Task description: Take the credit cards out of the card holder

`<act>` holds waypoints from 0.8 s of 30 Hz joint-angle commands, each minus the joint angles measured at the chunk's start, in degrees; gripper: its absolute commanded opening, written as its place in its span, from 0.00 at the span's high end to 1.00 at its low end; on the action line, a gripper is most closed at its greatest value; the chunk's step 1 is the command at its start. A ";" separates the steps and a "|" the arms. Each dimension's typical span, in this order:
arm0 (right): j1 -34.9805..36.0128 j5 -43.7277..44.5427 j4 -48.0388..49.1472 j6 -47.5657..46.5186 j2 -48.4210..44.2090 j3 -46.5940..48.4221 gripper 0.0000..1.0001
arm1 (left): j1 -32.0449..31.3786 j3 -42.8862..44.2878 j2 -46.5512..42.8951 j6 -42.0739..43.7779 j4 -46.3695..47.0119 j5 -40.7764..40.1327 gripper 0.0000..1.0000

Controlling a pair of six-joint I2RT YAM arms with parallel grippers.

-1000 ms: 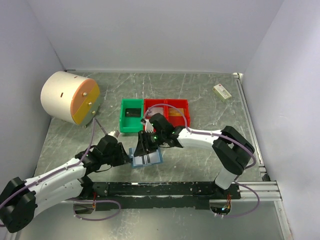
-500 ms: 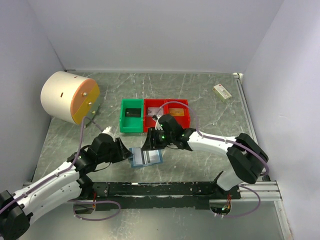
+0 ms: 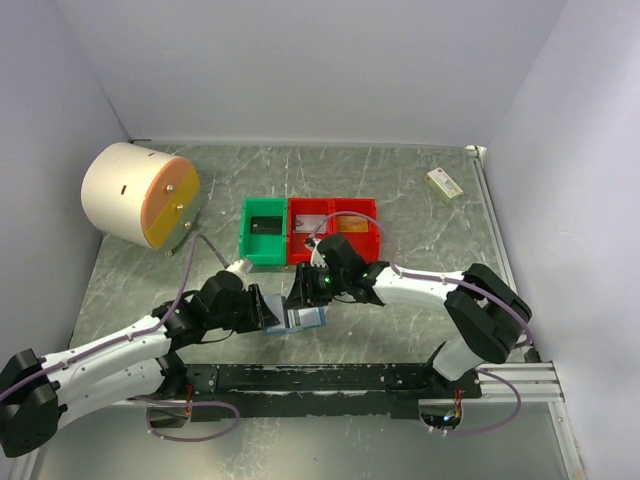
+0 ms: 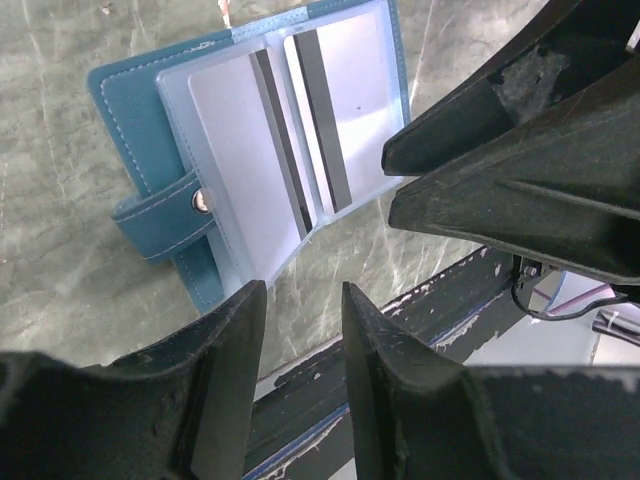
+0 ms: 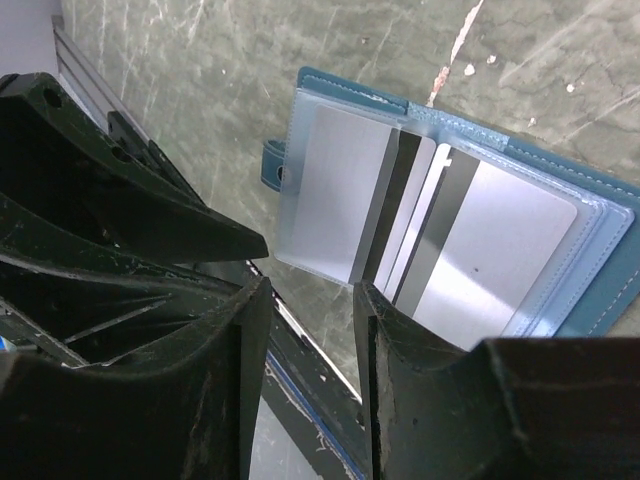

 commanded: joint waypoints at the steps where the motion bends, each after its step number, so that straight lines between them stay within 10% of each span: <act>1: -0.24 -1.83 2.06 0.50 1.10 -1.34 0.61 | -1.10 -0.27 -0.15 -2.24 -0.96 -4.77 0.52; 10: -0.29 -3.70 3.43 -0.42 5.42 -1.63 0.61 | -1.35 -7.92 0.46 -5.56 13.54 -11.75 0.50; 24: -0.23 2.95 0.29 -3.06 6.54 -2.99 0.62 | -2.67 -14.20 -15.28 -16.17 11.93 -26.36 0.43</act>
